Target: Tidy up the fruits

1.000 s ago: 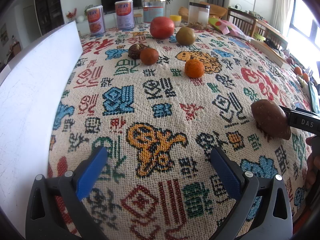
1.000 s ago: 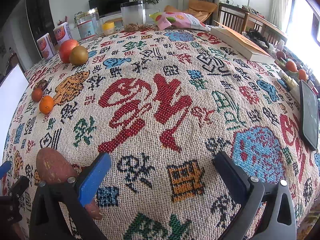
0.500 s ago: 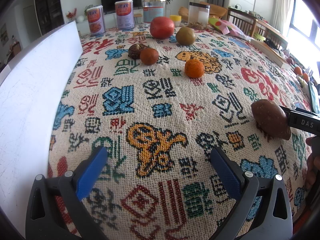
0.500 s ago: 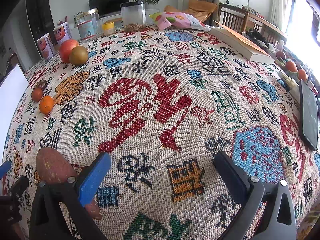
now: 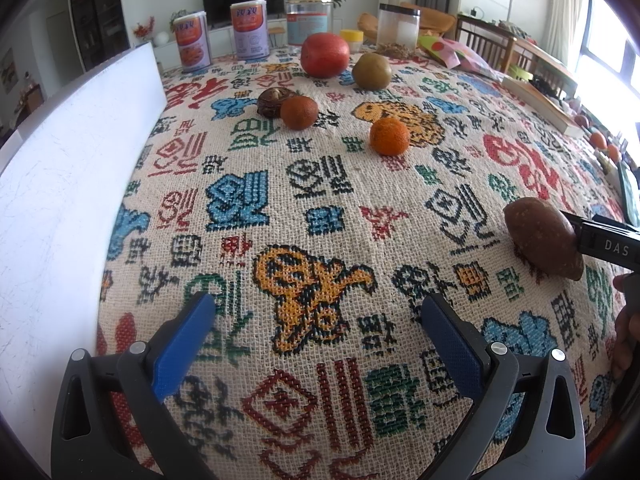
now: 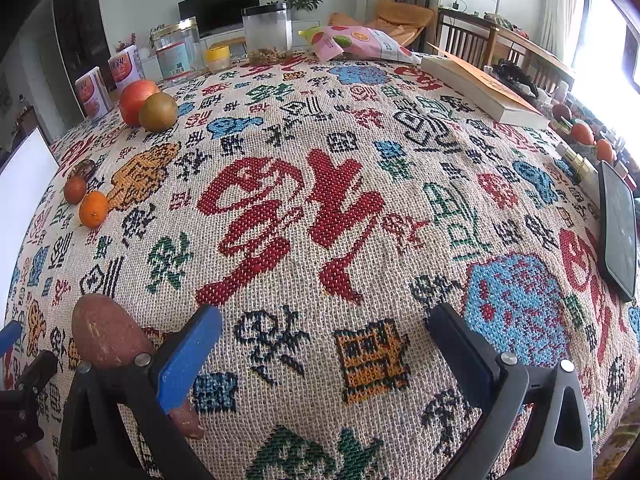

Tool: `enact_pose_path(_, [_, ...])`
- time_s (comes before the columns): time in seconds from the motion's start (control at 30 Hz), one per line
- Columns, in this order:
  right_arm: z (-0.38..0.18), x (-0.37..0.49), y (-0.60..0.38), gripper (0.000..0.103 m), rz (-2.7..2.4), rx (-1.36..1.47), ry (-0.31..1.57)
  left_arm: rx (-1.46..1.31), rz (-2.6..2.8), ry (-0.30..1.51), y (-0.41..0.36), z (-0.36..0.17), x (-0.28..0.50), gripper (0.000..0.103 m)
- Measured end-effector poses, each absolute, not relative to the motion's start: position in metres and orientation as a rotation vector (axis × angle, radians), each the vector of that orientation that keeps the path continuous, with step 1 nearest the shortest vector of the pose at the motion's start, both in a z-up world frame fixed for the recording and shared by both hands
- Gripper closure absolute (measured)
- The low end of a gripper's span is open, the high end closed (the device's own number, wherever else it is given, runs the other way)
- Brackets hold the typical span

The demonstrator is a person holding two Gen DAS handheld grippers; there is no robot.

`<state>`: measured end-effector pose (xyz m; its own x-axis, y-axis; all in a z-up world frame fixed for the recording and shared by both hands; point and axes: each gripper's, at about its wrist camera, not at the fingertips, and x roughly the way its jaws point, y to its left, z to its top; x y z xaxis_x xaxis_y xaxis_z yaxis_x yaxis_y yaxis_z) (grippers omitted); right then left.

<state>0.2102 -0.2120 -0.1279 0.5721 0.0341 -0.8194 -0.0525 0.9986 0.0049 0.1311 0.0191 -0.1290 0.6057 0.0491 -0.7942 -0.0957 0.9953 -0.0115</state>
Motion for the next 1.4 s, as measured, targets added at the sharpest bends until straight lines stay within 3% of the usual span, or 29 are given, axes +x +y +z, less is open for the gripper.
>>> enact_pose_path(0.27, [-0.128, 0.21, -0.212, 0.0, 0.05, -0.02, 0.96, -0.068, 0.071, 0.922, 0.021, -0.128, 0.132, 0.001])
enact_pose_path(0.43, [-0.128, 0.21, -0.212, 0.0, 0.05, -0.021, 0.959, -0.244, 0.096, 0.9, 0.043, -0.113, 0.141, 0.002])
enact_pose_path(0.73, [-0.128, 0.21, -0.212, 0.0, 0.05, -0.021, 0.959, -0.278, 0.225, 0.801, 0.059, -0.094, 0.233, 0.003])
enact_pose_path(0.77, [-0.128, 0.21, -0.212, 0.0, 0.05, -0.021, 0.959, -0.253, 0.234, 0.823, 0.058, -0.099, 0.246, 0.005])
enact_pose_path(0.93, [-0.128, 0.21, -0.212, 0.0, 0.049, -0.021, 0.958, -0.283, 0.229, 0.903, 0.068, -0.121, 0.275, 0.038])
enact_pose_path(0.97, [-0.128, 0.21, -0.212, 0.0, 0.05, -0.021, 0.958, -0.28, 0.238, 0.874, 0.068, -0.12, 0.271, 0.049])
enact_pose_path(1.0, [-0.128, 0.21, -0.212, 0.0, 0.05, -0.021, 0.958, -0.293, 0.209, 0.86, 0.068, -0.118, 0.268, 0.075])
enact_pose_path(1.2, [-0.128, 0.21, -0.212, 0.0, 0.053, -0.011, 0.957, -0.322, 0.169, 0.856, 0.062, -0.105, 0.227, 0.074])
enact_pose_path(1.4, [-0.09, 0.192, -0.231, 0.005, 0.353, 0.241, 0.828, -0.264, 0.052, 0.873, 0.043, -0.078, 0.167, 0.074])
